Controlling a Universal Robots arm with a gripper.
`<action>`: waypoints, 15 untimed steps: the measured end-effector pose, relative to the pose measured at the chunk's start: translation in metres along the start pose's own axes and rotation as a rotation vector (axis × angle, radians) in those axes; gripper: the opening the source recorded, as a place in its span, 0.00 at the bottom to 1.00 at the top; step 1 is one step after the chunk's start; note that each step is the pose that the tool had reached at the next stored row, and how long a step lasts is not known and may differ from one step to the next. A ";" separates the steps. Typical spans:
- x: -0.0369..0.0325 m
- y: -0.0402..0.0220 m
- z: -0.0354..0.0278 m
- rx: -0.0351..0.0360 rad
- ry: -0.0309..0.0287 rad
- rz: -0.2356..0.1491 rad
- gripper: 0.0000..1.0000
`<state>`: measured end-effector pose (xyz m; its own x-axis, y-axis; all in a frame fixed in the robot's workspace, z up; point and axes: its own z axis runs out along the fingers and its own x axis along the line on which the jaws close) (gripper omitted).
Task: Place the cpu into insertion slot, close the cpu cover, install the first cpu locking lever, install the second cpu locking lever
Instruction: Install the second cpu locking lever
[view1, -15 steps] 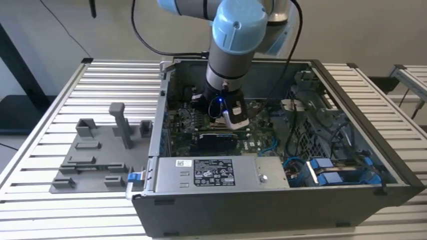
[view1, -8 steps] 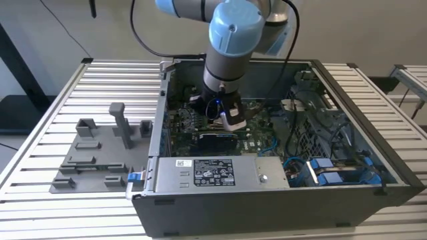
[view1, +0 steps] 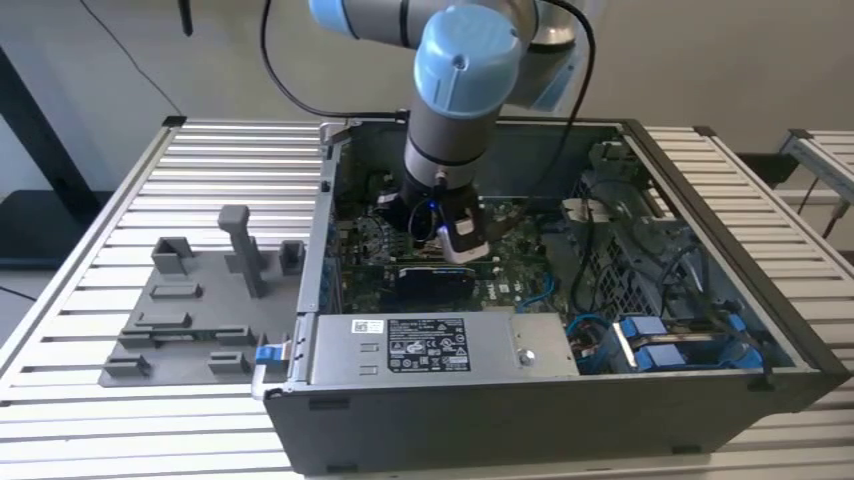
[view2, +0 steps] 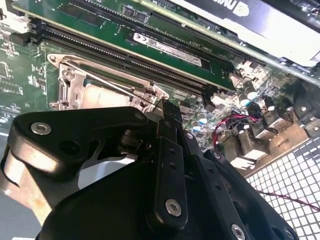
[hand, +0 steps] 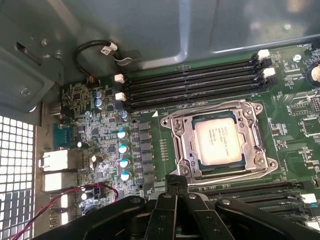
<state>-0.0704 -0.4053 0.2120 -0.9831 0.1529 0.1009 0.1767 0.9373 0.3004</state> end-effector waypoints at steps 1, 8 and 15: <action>0.0002 0.0006 0.0012 0.0001 0.0000 0.000 0.11; 0.0023 0.0025 0.0115 0.0068 -0.0011 0.000 0.11; 0.0021 0.0019 0.0172 0.0346 -0.0062 0.002 0.11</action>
<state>-0.0730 -0.3978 0.1965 -0.9831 0.1563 0.0954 0.1765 0.9473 0.2673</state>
